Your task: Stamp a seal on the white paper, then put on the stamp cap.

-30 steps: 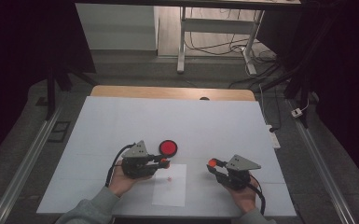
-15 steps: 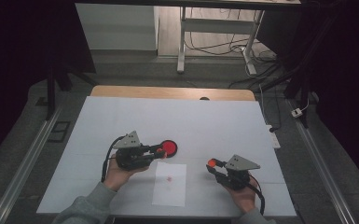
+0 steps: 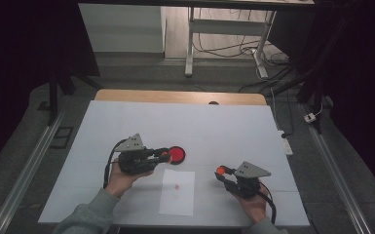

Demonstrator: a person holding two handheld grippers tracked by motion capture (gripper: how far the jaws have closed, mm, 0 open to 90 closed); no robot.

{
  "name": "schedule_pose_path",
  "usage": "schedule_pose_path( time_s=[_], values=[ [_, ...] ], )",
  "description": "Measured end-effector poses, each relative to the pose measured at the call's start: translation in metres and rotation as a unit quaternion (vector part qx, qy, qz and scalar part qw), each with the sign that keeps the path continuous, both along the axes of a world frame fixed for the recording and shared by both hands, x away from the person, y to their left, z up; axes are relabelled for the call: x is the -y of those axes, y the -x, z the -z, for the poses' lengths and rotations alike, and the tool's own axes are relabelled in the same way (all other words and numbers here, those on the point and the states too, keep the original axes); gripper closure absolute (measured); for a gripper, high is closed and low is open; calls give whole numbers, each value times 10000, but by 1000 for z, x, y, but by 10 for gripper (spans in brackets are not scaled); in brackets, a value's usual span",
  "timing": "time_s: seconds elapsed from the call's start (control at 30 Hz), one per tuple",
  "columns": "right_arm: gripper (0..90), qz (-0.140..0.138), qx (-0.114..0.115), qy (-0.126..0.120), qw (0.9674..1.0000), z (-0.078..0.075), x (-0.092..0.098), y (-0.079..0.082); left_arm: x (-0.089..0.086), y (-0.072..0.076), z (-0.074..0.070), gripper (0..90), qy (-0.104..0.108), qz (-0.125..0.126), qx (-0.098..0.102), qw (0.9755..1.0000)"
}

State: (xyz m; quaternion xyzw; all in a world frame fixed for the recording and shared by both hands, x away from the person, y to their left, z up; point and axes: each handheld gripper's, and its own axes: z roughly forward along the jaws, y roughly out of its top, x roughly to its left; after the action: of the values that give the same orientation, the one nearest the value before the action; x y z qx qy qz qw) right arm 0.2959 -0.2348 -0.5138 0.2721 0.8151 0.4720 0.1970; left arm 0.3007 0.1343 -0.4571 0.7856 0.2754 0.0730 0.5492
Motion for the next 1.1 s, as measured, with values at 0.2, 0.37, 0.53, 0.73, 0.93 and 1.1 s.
schedule_pose_path(
  time_s=[0.2,0.37,0.53,0.73,0.93,1.1],
  values=[
    [640,-26,1,-24,10000,-1,-1,1,2,0,1,723,-42,24,-26,10000],
    [641,-120,-6,-140,9998,-3,-9,2,3,-1,2,723,-48,51,-43,10000],
    [640,-244,-55,-161,9996,-3,-19,2,3,-1,3,723,-38,78,-45,10000],
    [640,-369,-59,-165,9992,-2,-30,2,3,-1,3,723,-54,67,-52,9999],
    [640,-436,-80,-231,9987,-1,-38,2,3,-1,3,723,-16,100,-60,9999],
    [640,-482,-81,-270,9984,-3,-43,1,4,-1,4,723,-28,114,-64,9999]
  ],
)
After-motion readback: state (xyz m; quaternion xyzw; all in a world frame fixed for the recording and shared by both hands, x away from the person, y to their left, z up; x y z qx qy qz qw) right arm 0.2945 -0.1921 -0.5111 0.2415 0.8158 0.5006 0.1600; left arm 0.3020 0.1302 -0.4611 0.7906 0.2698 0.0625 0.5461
